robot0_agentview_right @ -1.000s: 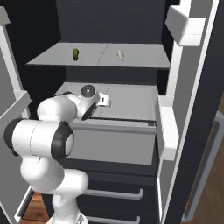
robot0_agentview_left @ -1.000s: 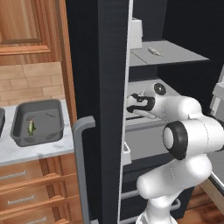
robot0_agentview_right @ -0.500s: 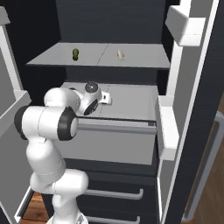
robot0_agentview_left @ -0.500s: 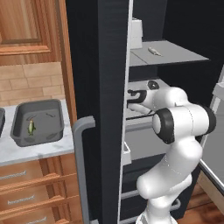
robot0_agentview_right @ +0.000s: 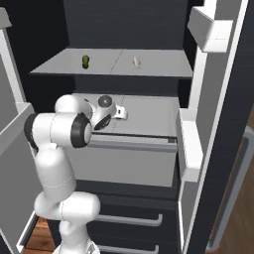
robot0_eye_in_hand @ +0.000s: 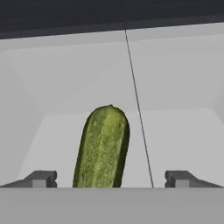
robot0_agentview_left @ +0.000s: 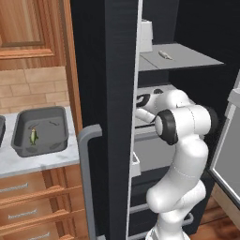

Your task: Place one squash and one fish in each tupperware on the nearby counter, to pack two identical lunches.

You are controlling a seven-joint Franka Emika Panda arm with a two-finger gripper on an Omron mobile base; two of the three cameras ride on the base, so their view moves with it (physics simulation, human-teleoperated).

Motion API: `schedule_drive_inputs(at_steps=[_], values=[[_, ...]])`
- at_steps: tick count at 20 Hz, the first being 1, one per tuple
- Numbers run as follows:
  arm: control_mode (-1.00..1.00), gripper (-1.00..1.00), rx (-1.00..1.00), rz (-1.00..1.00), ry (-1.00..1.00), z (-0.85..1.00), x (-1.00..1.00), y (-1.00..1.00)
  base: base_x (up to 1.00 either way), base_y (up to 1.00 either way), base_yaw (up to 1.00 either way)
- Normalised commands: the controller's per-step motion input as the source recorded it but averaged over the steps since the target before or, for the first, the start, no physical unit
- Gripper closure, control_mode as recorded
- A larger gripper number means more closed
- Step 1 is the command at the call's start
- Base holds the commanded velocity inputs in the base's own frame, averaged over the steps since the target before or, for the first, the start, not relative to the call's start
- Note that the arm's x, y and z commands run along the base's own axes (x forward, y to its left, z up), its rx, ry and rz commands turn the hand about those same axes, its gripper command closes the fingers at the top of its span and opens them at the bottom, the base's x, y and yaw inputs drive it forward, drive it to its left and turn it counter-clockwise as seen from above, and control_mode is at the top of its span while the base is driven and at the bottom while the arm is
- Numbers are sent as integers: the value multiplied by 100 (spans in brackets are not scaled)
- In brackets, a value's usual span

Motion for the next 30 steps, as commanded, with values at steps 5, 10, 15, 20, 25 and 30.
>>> schedule_drive_inputs(at_steps=[5,10,15,20,25,30], values=[[-100,-100,0,0,0,-39,38,0,0,0,0],[-100,100,-3,-2,4,-92,-23,0,0,0,0],[-100,100,-2,-1,1,-67,-13,0,0,0,0],[-100,100,0,0,2,-5,-44,-46,0,0,0],[-100,100,0,0,0,29,-85,-99,0,0,0],[-100,100,0,6,0,63,-86,-68,0,0,0]])
